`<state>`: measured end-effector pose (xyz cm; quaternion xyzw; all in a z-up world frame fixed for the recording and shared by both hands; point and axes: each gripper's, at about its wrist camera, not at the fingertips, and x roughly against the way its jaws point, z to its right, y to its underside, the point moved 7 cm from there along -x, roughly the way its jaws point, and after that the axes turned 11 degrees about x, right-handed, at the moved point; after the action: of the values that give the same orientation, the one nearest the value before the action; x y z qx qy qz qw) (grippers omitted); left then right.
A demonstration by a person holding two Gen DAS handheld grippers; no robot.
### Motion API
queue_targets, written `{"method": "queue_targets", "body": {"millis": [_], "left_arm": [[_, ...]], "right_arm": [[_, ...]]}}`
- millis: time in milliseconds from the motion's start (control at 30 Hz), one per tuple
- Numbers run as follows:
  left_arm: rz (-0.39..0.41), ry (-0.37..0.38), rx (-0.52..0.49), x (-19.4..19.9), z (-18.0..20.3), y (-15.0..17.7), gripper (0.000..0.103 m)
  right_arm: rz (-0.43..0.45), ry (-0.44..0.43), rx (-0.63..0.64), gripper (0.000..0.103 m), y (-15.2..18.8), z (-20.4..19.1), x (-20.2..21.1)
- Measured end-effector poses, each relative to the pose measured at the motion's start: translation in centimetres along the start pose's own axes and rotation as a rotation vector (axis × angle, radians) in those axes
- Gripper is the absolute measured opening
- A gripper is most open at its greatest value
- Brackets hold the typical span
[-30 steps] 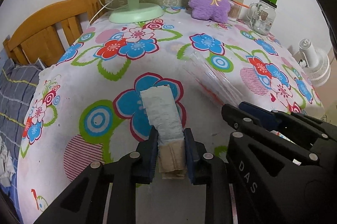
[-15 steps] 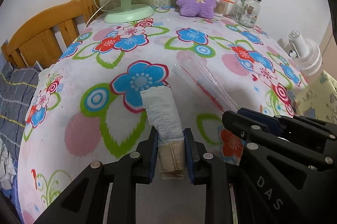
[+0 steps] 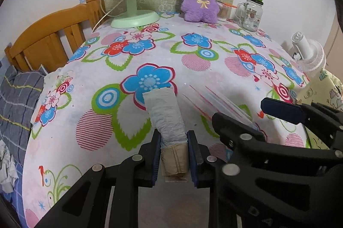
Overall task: Organize soft objects
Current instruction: 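Grasp the white rolled cloth with the left tool while the right tool grasps the clear straw pack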
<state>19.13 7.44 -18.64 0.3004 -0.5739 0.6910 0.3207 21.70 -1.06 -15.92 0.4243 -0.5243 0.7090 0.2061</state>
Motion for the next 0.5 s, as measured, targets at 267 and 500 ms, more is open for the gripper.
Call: {"method": "queue_targets", "body": {"millis": [267,500], "left_arm": [[-0.007,-0.026,0.012,-1.1,-0.6,-0.7,0.022],[-0.024,-0.035,-0.004,-1.9,-0.1,-0.3,0.023]], "right_arm": [[-0.022,-0.019,-0.007,0.069,-1.3,0.7,-2.8],[-0.056,-0.068,-0.012,0.056,-0.9,-0.1,-4.5]]}}
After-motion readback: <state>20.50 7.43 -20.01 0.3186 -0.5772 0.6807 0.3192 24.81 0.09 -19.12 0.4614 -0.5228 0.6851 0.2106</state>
